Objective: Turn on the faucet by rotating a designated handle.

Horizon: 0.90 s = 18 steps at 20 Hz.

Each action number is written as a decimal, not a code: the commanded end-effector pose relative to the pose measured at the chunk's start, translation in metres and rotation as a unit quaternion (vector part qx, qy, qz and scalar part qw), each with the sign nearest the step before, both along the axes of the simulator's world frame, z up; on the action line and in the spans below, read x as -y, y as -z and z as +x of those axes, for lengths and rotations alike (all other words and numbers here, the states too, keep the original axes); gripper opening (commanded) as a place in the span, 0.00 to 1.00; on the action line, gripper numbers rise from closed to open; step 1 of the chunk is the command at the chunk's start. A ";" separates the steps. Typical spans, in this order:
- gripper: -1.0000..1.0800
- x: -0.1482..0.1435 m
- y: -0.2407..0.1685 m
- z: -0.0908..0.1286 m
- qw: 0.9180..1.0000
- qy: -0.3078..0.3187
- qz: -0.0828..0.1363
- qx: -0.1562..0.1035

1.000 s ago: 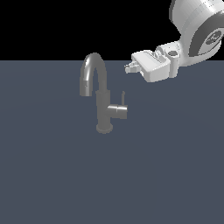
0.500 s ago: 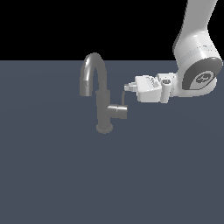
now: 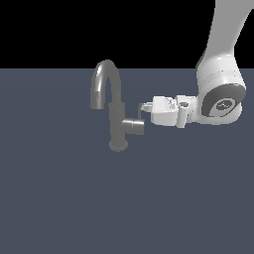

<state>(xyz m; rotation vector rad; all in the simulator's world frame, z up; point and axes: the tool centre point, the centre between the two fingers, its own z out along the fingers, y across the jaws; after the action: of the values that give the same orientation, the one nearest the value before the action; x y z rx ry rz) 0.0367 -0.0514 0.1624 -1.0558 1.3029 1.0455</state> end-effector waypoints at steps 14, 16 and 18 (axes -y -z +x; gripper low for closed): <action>0.00 -0.007 -0.004 -0.026 1.000 0.002 0.002 -0.001; 0.00 -0.008 -0.006 -0.032 1.000 0.002 0.002 -0.001; 0.00 -0.009 -0.007 -0.038 1.000 0.002 0.002 -0.001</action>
<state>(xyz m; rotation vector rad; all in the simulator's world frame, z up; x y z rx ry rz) 0.0060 -0.0434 0.1661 -1.0485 1.3081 1.0387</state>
